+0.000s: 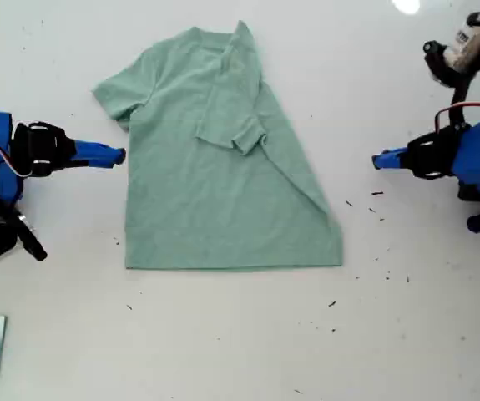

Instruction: Fold t shirt

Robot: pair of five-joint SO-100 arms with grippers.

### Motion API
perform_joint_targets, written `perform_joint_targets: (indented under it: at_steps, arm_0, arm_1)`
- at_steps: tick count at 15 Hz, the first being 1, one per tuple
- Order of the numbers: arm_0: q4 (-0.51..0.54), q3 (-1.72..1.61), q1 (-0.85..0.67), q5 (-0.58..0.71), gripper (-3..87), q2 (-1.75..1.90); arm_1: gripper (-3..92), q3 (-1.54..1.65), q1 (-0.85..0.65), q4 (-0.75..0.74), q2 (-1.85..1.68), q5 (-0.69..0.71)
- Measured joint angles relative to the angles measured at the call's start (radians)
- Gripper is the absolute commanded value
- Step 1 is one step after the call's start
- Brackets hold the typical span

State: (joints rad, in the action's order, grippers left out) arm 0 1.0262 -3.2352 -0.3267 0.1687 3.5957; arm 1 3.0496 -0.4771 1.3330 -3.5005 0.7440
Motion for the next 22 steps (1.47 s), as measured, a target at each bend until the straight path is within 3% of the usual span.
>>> perform_joint_targets:
  at_steps: [17,20,22]
  arm_0:
    - [0.000,0.000,0.000,0.000,9.6,0.000]
    - [0.003,0.000,-0.072,-0.046,18.1,0.000]
    - [0.012,0.000,0.097,-0.138,16.2,0.000]
  arm_1:
    - [6.3,0.000,0.000,0.000,0.000,0.000]
    - [6.5,0.000,0.000,0.000,0.000,0.000]
    - [6.5,0.000,0.002,0.000,0.000,-0.032]
